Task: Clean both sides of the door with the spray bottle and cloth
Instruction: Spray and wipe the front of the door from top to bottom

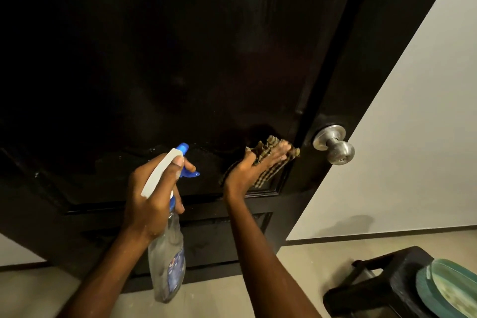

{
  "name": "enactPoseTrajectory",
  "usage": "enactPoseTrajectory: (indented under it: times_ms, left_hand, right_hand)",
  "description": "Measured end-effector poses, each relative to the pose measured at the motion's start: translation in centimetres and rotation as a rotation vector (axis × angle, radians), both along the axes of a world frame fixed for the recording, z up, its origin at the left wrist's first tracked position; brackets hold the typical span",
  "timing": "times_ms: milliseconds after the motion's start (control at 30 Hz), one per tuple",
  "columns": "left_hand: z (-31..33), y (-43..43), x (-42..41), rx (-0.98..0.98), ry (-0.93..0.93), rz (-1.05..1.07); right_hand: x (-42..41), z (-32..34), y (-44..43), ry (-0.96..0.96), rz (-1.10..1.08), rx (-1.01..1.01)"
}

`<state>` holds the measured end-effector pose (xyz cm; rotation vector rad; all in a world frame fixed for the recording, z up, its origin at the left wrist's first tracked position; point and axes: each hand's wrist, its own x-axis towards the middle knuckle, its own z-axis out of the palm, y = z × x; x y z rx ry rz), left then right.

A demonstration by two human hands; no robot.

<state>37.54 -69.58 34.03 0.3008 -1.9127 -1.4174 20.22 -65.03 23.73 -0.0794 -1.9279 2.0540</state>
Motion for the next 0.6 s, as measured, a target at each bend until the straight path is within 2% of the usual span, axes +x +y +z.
enactPoseTrajectory:
  times_ms: [33,67,167,233,267,333,433,500,533,600]
  left_hand:
    - [0.1,-0.1,0.1,-0.009,0.0,-0.009]
    - [0.1,-0.2,0.2,-0.013,0.007,-0.012]
    - [-0.1,-0.8,0.7,-0.028,0.006,-0.016]
    - [-0.2,-1.6,1.1,-0.011,0.022,-0.012]
    - [-0.1,-2.0,1.3,0.001,0.026,-0.005]
    - [-0.1,-2.9,1.8,-0.002,0.023,0.003]
    - [-0.2,-4.3,2.4,-0.007,0.021,0.01]
    - [-0.4,-5.1,2.8,0.0,0.023,0.012]
    - [-0.5,-5.4,3.1,0.004,0.027,0.016]
    - [-0.8,-6.1,3.4,0.002,0.031,0.026]
  right_hand:
    - [0.8,0.6,0.1,0.131,0.053,0.052]
    - [1.2,0.9,0.6,0.294,0.123,0.2]
    - [-0.1,-0.2,3.6,0.725,0.272,0.831]
    - [-2.6,-1.5,5.9,0.849,0.234,1.108]
    - [-3.3,-1.4,6.8,0.87,0.185,1.171]
    - [-4.0,-0.4,7.4,0.812,0.074,1.118]
    - [-2.5,1.5,4.1,0.631,-0.085,0.81]
    - [-0.7,2.9,0.6,0.511,-0.115,0.64]
    - [0.3,3.1,-0.9,0.51,-0.104,0.64]
    - [2.0,1.8,-3.0,0.683,-0.024,0.841]
